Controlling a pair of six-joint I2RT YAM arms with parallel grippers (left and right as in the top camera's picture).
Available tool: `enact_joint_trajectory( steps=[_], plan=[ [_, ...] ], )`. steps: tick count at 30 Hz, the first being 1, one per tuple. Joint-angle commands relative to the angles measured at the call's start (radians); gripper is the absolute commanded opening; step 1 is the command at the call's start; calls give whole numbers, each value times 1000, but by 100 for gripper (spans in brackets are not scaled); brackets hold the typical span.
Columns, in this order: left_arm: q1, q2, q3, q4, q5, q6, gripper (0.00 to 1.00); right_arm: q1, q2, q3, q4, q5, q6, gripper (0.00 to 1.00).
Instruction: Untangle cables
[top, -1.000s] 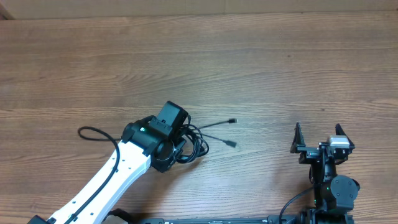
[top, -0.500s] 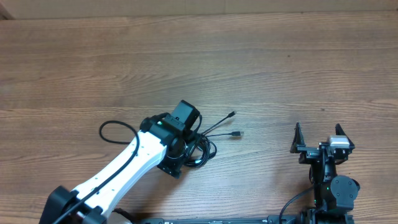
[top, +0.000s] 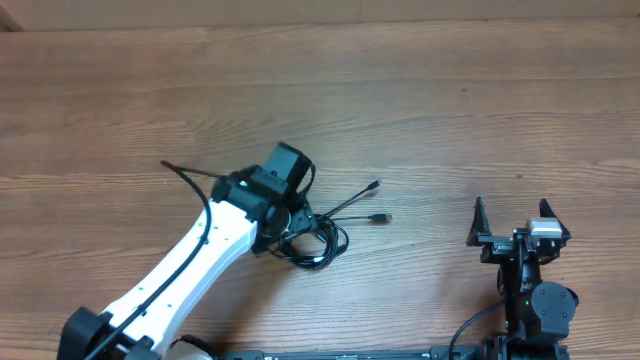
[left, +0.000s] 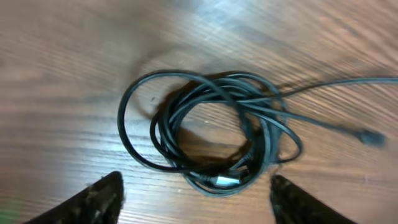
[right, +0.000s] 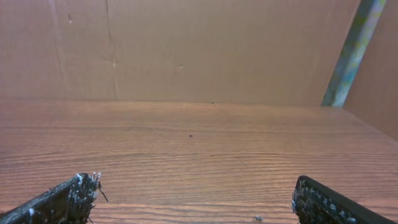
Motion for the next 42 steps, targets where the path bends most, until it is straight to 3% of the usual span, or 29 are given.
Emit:
enact_joint_trajectory(
  steps=[1, 6, 8, 12, 15, 16, 19, 23, 26, 31, 34, 40, 42],
  plan=[
    [10, -56, 66, -27, -50, 140, 73, -3, -12, -11, 7, 8, -1, 100],
    [10, -130, 70, -58, -120, 7, 81, -3, -12, -11, 7, 8, -1, 100],
    [10, -181, 70, -122, -208, -71, 92, -3, -12, -11, 7, 8, -1, 100],
    [10, -270, 70, -264, -344, -230, 96, -3, -12, -11, 7, 8, -1, 100],
    [9, -311, 65, -325, -349, -332, 97, -3, -12, -11, 7, 8, -1, 100],
    [8, -318, 60, -329, -338, -356, 94, -3, -12, -11, 7, 8, -1, 100],
    [-2, -319, 16, -304, -292, -422, 69, -3, -12, -11, 7, 8, -1, 100],
    [-31, -297, -103, -157, -177, -515, 43, -3, -12, -11, 7, 8, -1, 100],
    [-51, -266, -195, -1, -68, -526, 36, -3, -12, -11, 7, 8, -1, 100],
    [-63, -171, -292, 190, 21, -526, 37, -3, -12, -11, 7, 8, -1, 100],
    [-63, -101, -303, 204, 51, -526, 24, -3, -12, -11, 7, 8, -1, 100],
    [-63, 25, -303, 229, 73, -526, 25, -3, -12, -11, 7, 8, -1, 100],
    [-63, 60, -303, 238, 73, -526, 13, -3, -12, -11, 7, 8, -1, 100]
  ],
)
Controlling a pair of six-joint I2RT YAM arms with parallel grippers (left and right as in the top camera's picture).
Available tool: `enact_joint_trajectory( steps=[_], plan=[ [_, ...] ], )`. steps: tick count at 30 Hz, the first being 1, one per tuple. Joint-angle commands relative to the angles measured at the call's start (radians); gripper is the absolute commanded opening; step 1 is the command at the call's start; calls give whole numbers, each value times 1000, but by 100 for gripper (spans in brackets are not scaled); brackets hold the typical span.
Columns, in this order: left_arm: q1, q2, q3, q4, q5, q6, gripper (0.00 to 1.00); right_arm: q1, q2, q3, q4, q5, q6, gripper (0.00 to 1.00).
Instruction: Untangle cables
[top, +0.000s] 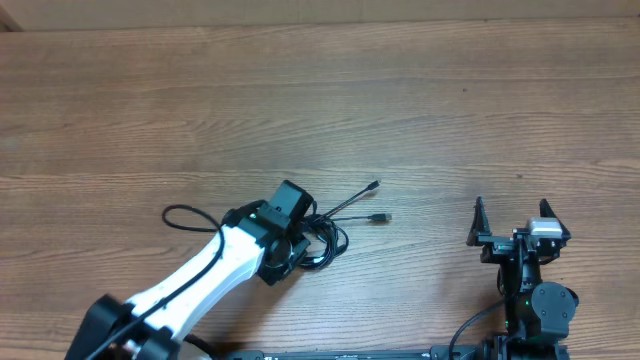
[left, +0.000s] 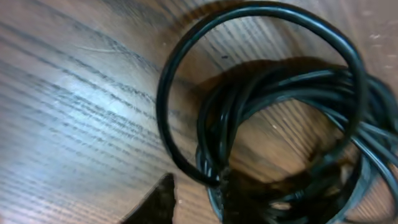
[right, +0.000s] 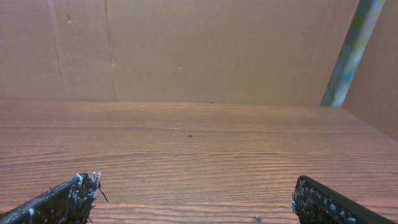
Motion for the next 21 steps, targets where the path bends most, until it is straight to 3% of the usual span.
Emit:
enact_joint_trajectory(
  steps=[1, 7, 15, 16, 17, 19, 21],
  plan=[
    [-7, 50, -9, 5, 19, -10, 4, -3, -12, -11, 7, 5, -1, 100],
    [2, 66, -3, -2, -49, 41, 5, -3, -12, -11, 7, 5, -1, 100],
    [95, -73, 164, -94, -59, 286, 4, -3, -12, -11, 7, 5, -1, 100],
    [99, -88, 180, -96, -55, 291, 9, -3, -12, -11, 7, 5, -1, 100],
    [98, -98, 188, -94, -43, 291, 30, -3, -12, -11, 7, 5, -1, 100],
    [94, -104, 189, -90, -3, 290, 52, -3, -12, -11, 7, 5, -1, 100],
    [82, -97, 182, -99, 28, 288, 55, -3, -12, -11, 7, 5, -1, 100]
  ],
)
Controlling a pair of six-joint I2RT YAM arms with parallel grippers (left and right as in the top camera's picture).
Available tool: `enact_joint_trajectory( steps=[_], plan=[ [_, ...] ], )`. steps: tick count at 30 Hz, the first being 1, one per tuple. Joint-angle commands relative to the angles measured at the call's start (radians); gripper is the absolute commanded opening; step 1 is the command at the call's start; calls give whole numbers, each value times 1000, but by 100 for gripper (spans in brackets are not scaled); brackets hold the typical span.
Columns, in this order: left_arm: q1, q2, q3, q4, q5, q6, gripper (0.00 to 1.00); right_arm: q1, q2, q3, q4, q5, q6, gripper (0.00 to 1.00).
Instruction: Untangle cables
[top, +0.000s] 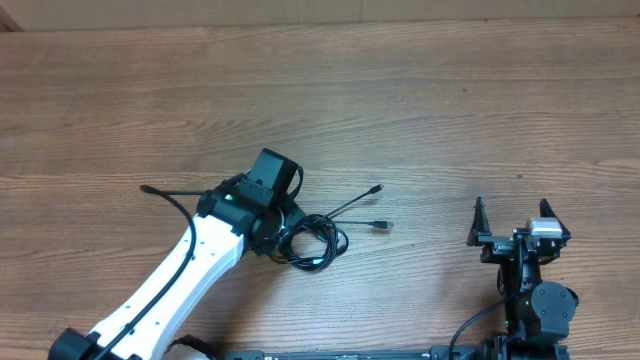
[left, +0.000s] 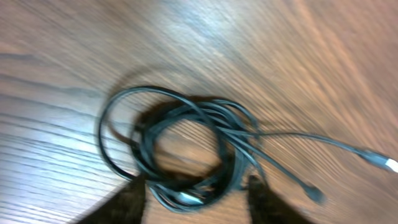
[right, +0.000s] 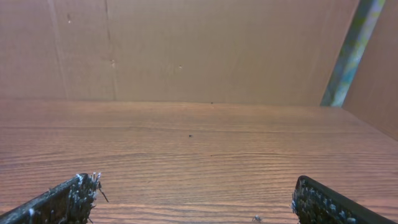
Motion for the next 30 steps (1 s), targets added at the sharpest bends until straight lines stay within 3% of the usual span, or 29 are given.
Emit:
enact_joint_trajectory(
  steps=[1, 4, 9, 12, 25, 28, 30],
  plan=[
    [-21, 7, -8, -23, 48, 24, 51, -3, -12, -11, 6, 5, -1, 100],
    [-58, 19, -58, -31, 48, -89, 44, -3, -12, -11, 6, 5, -1, 100],
    [-129, 69, -163, 13, 48, -323, 46, -3, -12, -11, 6, 5, -1, 100],
    [-159, 97, -204, 52, 48, -390, 46, -3, -12, -11, 6, 5, -1, 100],
    [-164, 146, -216, 119, 8, -428, 50, -3, -12, -11, 6, 5, -1, 100],
    [-164, 145, -216, 115, 10, -427, 47, -3, -12, -11, 6, 5, -1, 100],
    [-164, 142, -211, 105, 14, -418, 36, -3, -12, -11, 6, 5, -1, 100]
  ],
)
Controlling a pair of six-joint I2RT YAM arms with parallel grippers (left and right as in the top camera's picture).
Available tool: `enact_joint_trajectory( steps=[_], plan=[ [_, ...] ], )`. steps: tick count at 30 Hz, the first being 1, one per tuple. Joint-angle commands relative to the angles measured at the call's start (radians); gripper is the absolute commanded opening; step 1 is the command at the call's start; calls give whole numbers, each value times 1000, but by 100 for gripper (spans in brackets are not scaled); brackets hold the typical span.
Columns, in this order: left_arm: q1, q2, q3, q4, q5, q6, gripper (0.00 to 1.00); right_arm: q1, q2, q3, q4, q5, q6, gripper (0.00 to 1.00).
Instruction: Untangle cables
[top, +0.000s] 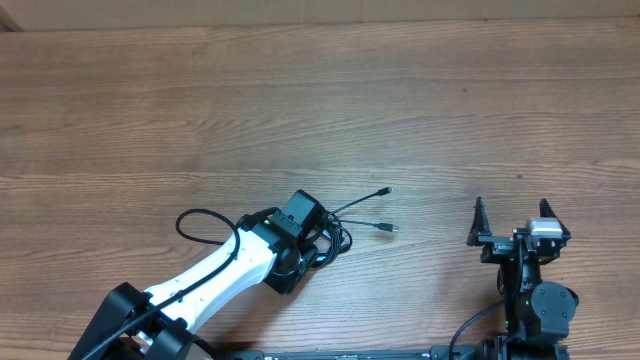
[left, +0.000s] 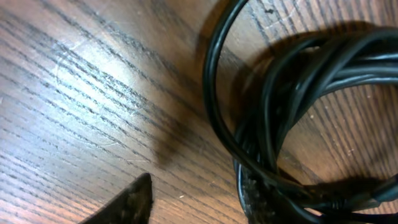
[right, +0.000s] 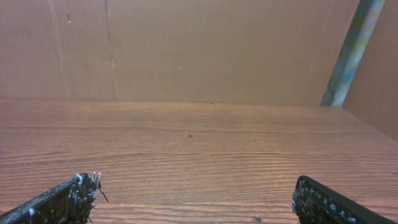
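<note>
A coil of black cables (top: 330, 240) lies on the wooden table (top: 420, 110), with two loose plug ends (top: 388, 190) pointing right. My left gripper (left: 196, 202) is open, low over the table at the coil's left edge. In the left wrist view the coil (left: 298, 81) fills the right side. Its outer loop (left: 214, 112) runs down to my right fingertip (left: 255, 199), and bare wood lies between the fingertips. My right gripper (right: 196, 199) is open and holds nothing, parked at the near right, far from the cables.
A cardboard wall (right: 186, 50) stands behind the table in the right wrist view. The left arm's own black cable (top: 200, 220) loops out to the left of its wrist.
My left gripper was higher above the coil, further left, its fingertips closer together. Now it is down at the coil's left edge. The coil and plug ends sit slightly further right. The right arm is unchanged.
My left gripper was open above the coil, then low against its strands, then higher again with the whole coil in view, and now low at the coil's edge. The coil stays bundled on the table. My right gripper has stayed parked and open.
</note>
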Motion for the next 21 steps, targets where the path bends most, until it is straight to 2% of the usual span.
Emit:
enact_joint_trajectory(
  steps=[1, 5, 8, 9, 10, 11, 12, 14, 16, 21],
  plan=[
    [-5, 6, 4, -26, -20, 1, 33, -3, -12, -11, 7, 5, -1, 100],
    [-5, -53, 55, -120, -61, 14, 33, -3, -12, -11, 7, 5, -1, 100],
    [-5, -109, 86, -167, -132, 14, 42, -3, -12, -11, 7, 5, -1, 100],
    [-5, -124, 86, -167, -148, 13, 48, -3, -12, -11, 7, 5, 0, 100],
    [-5, -137, 86, -167, -166, 13, 61, -3, -12, -11, 7, 5, 0, 100],
    [-5, -143, 86, -165, -185, 12, 82, -3, -12, -11, 7, 5, 0, 100],
    [-5, -143, 86, -165, -196, 5, 91, -3, -12, -11, 7, 5, -1, 100],
    [-5, -133, 85, -163, -220, -2, 86, -3, -12, -11, 7, 5, -1, 100],
    [-5, -113, 85, -152, -243, -3, 73, -3, -12, -11, 7, 5, -1, 100],
    [-6, -42, 84, -143, -240, -72, 64, -3, -12, -11, 7, 5, -1, 100]
  ],
)
